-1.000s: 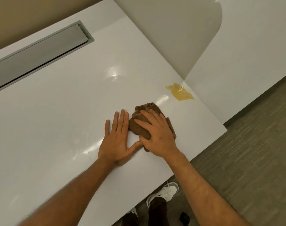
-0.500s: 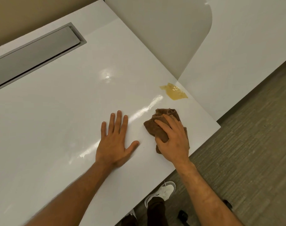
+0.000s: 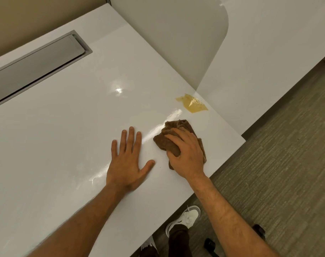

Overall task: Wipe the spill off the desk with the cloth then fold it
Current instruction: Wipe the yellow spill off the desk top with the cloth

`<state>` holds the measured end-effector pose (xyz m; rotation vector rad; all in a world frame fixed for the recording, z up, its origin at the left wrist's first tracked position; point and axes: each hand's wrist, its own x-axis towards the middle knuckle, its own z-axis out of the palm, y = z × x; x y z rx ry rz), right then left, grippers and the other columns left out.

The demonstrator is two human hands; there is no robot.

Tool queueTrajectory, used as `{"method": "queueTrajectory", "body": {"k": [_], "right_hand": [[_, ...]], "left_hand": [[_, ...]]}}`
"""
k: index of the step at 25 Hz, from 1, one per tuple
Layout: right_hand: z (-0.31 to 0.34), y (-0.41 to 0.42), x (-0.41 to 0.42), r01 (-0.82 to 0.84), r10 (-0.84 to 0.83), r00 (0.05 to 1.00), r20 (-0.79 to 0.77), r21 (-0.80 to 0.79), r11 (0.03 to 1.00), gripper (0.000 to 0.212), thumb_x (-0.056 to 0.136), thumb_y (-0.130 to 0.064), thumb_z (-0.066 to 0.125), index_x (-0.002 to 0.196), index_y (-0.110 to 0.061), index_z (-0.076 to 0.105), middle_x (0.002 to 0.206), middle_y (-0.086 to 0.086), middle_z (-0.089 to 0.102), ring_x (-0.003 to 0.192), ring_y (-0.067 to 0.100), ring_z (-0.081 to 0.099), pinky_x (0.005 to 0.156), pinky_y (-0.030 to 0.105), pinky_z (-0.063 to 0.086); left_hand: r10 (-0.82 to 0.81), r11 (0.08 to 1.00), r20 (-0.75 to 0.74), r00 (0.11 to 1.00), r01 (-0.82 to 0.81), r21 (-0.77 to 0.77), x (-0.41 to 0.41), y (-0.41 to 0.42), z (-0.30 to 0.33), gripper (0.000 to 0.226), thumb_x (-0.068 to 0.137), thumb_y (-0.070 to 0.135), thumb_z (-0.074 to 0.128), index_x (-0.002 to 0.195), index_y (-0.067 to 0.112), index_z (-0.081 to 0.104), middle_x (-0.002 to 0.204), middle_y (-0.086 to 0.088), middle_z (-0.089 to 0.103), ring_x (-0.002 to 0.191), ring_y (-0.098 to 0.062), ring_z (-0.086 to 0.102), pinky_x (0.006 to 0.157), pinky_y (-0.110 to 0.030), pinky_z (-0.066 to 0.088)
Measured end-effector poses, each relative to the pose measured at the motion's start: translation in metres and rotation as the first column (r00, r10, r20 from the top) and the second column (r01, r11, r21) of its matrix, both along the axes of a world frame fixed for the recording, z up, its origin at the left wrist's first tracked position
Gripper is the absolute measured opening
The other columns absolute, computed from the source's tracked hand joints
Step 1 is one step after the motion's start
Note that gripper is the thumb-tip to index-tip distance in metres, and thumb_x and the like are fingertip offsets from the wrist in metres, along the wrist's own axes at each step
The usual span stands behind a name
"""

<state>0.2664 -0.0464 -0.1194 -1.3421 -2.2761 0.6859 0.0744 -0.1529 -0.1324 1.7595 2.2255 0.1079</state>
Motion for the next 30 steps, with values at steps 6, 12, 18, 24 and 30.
{"method": "queueTrajectory", "body": {"k": [6, 12, 18, 24, 30], "right_hand": [[0.007, -0.037, -0.004, -0.072, 0.064, 0.989, -0.133, -0.061, 0.995, 0.035, 0.086, -0.032, 0.062, 0.119, -0.028, 0.072, 0.125, -0.012, 0.068, 0.125, 0.007, 0.055, 0.107, 0.036, 0.048], [0.045, -0.013, 0.006, 0.046, -0.301, 0.805, -0.511, -0.452, 0.891, 0.038, 0.082, -0.024, 0.065, 0.113, -0.045, 0.071, 0.111, -0.019, 0.073, 0.11, 0.005, 0.068, 0.094, 0.021, 0.054], [0.05, 0.039, 0.037, 0.554, -0.604, 0.649, -0.462, -0.258, 0.792, 0.037, 0.09, -0.019, 0.067, 0.125, -0.029, 0.068, 0.128, -0.004, 0.064, 0.122, 0.01, 0.06, 0.104, 0.036, 0.053], [0.018, 0.078, 0.017, 0.505, -0.496, 0.812, 0.309, 0.054, 0.861, 0.063, 0.098, -0.047, 0.057, 0.155, -0.025, 0.041, 0.164, 0.008, 0.03, 0.147, 0.034, 0.03, 0.12, 0.051, 0.027], [0.015, 0.126, -0.007, 0.384, -0.371, 0.884, 0.283, 0.011, 0.923, 0.051, 0.098, -0.038, 0.056, 0.148, -0.029, 0.051, 0.157, 0.008, 0.039, 0.144, 0.033, 0.035, 0.117, 0.052, 0.03]], "left_hand": [[0.001, 1.0, 0.011, 1.0, -0.001, 0.01, 0.0, 0.0, 0.0, 0.094, 0.098, 0.079, 0.021, 0.167, 0.024, -0.012, 0.175, -0.001, -0.021, 0.162, -0.023, -0.019, 0.13, -0.054, -0.002], [-0.006, 1.0, 0.014, 1.0, 0.006, 0.021, 0.0, 0.0, 0.001, 0.094, 0.098, 0.078, 0.022, 0.167, 0.023, -0.009, 0.176, -0.001, -0.017, 0.162, -0.023, -0.016, 0.131, -0.053, -0.003], [-0.004, 1.0, -0.006, 1.0, 0.004, 0.027, 0.0, -0.002, 0.002, 0.093, 0.099, 0.077, 0.023, 0.168, 0.022, -0.007, 0.176, -0.002, -0.016, 0.163, -0.024, -0.014, 0.128, -0.049, -0.007], [0.003, 0.999, -0.016, 1.0, -0.002, 0.042, -0.001, -0.001, -0.004, 0.093, 0.099, 0.076, 0.025, 0.168, 0.02, -0.002, 0.177, -0.003, -0.01, 0.163, -0.026, -0.009, 0.128, -0.048, -0.008], [-0.005, 1.0, -0.025, 1.0, 0.005, 0.017, -0.001, 0.001, -0.003, 0.094, 0.099, 0.077, 0.024, 0.168, 0.019, -0.001, 0.177, -0.004, -0.009, 0.163, -0.027, -0.009, 0.128, -0.048, -0.008]]}}
